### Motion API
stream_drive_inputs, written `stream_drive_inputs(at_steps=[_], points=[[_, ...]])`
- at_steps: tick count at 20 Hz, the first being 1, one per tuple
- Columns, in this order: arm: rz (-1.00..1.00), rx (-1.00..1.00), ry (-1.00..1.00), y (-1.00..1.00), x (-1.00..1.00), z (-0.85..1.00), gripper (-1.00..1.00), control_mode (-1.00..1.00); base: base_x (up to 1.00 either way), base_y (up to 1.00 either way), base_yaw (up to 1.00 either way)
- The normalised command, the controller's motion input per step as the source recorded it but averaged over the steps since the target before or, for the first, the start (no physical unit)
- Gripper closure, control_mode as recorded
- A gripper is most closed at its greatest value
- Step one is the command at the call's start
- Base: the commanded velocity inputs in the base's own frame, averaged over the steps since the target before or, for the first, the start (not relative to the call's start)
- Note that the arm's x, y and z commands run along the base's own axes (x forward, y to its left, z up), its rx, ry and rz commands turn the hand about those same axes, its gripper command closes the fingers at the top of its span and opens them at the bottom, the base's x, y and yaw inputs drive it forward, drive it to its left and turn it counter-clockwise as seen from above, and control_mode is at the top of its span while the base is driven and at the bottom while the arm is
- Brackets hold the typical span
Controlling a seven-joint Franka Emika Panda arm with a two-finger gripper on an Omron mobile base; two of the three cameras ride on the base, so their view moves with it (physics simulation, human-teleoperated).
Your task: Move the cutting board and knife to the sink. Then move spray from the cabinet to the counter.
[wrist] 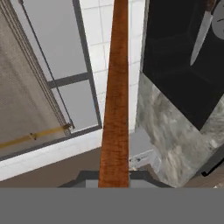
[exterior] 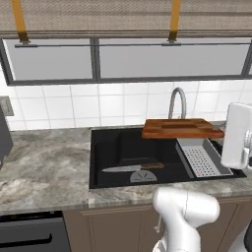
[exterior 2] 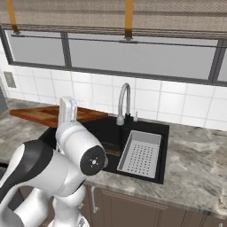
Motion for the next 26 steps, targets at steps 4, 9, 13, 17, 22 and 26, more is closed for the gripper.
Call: stream_drive_inputs(at_steps=[4, 9, 13, 17, 22, 26], points=[[0.02, -0.09, 0.26, 0.01, 0.00, -0.08, 1.00, -1.00, 0.00, 0.00, 0.00], [0.01, -0.08, 0.23, 0.01, 0.00, -0.03, 1.00, -1.00, 0.00, 0.00, 0.00], [0.03, -0.05, 0.18, 0.00, 0.00, 0.00, 1.00, -1.00, 0.00, 0.00, 0.00], [0.03, -0.06, 0.20, 0.00, 0.00, 0.00, 1.00, -1.00, 0.00, 0.00, 0.00], [0.03, -0.02, 0.06, 0.05, 0.00, -0.12, 1.00, -1.00, 0.00, 0.00, 0.00], [0.01, 0.04, -0.03, 0.11, 0.00, -0.27, 1.00, -1.00, 0.00, 0.00, 0.00]])
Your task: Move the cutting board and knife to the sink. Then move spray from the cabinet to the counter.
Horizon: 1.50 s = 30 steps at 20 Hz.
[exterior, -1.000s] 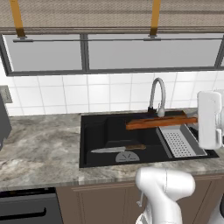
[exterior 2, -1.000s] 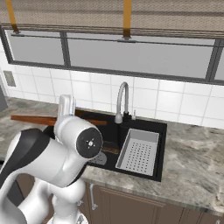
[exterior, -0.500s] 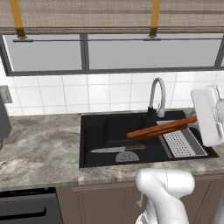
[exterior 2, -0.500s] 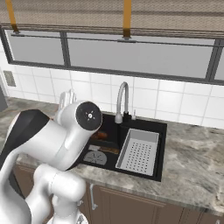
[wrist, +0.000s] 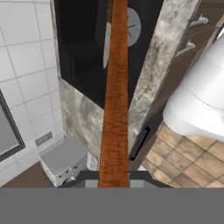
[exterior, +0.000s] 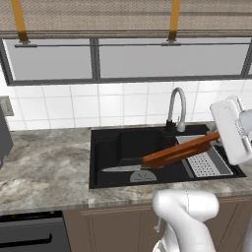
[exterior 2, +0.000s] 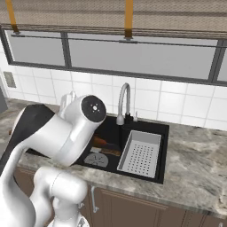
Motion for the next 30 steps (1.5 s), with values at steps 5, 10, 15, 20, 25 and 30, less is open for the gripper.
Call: stream_drive_inputs(at_steps=[5, 10, 15, 20, 25, 30], points=[[0.00, 0.03, -0.14, 0.04, 0.00, -0.30, 1.00, -1.00, 0.00, 0.00, 0.00], [0.00, 0.06, -0.08, 0.01, 0.19, -0.30, 1.00, -1.00, 0.00, 0.00, 0.00], [0.00, 0.01, 0.05, 0.00, 0.58, -0.21, 1.00, -1.00, 0.00, 0.00, 0.00], [0.00, 0.00, 0.13, 0.00, 0.62, -0.17, 1.00, -1.00, 0.00, 0.00, 0.00], [0.00, -0.01, 0.01, 0.00, 0.38, -0.37, 1.00, -1.00, 0.00, 0.00, 0.00], [0.00, -0.04, 0.00, 0.00, 0.36, -0.43, 1.00, -1.00, 0.00, 0.00, 0.00]])
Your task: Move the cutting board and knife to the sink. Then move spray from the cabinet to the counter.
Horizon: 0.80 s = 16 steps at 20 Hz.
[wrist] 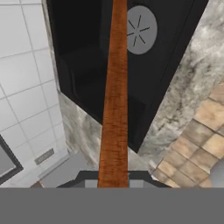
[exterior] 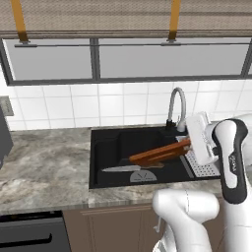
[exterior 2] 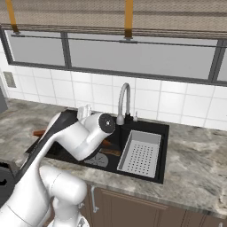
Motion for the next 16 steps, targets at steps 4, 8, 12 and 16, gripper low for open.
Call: stream_drive_inputs(at_steps=[4, 8, 12, 16], points=[[0.00, -0.04, 0.00, 0.00, 0.40, -0.41, 1.00, -1.00, 0.00, 0.00, 0.00], [0.00, -0.05, 0.00, 0.01, 0.48, -0.33, 1.00, -1.00, 0.00, 0.00, 0.00], [0.00, -0.04, 0.00, 0.00, 0.45, -0.31, 1.00, -1.00, 0.00, 0.00, 0.00], [0.00, -0.02, 0.00, 0.00, 0.41, -0.29, 1.00, -1.00, 0.00, 0.00, 0.00]])
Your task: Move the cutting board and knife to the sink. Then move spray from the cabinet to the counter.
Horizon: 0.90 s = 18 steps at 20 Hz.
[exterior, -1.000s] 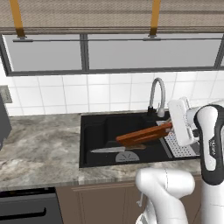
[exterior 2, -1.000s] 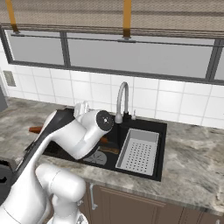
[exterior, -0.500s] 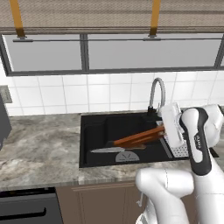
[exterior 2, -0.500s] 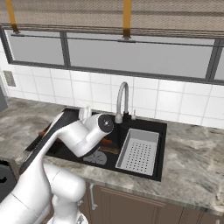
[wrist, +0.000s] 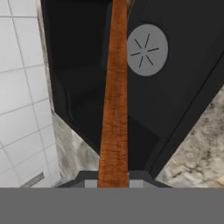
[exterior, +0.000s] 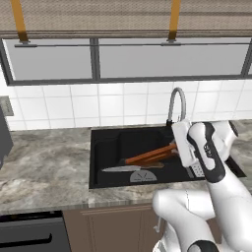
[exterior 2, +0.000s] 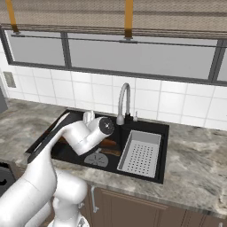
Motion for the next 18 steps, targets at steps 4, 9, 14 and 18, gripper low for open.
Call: stream_drive_inputs(at_steps=[4, 9, 14, 18], points=[[0.00, 0.00, 0.00, 0.00, 0.28, -0.27, 1.00, -1.00, 0.00, 0.00, 0.00], [0.00, 0.00, -0.01, 0.00, 0.22, -0.32, 1.00, -1.00, 0.00, 0.00, 0.00], [0.00, 0.00, -0.03, 0.00, 0.22, -0.34, 1.00, -1.00, 0.00, 0.00, 0.00], [0.00, 0.00, -0.12, 0.00, 0.15, -0.32, 1.00, -1.00, 0.00, 0.00, 0.00]])
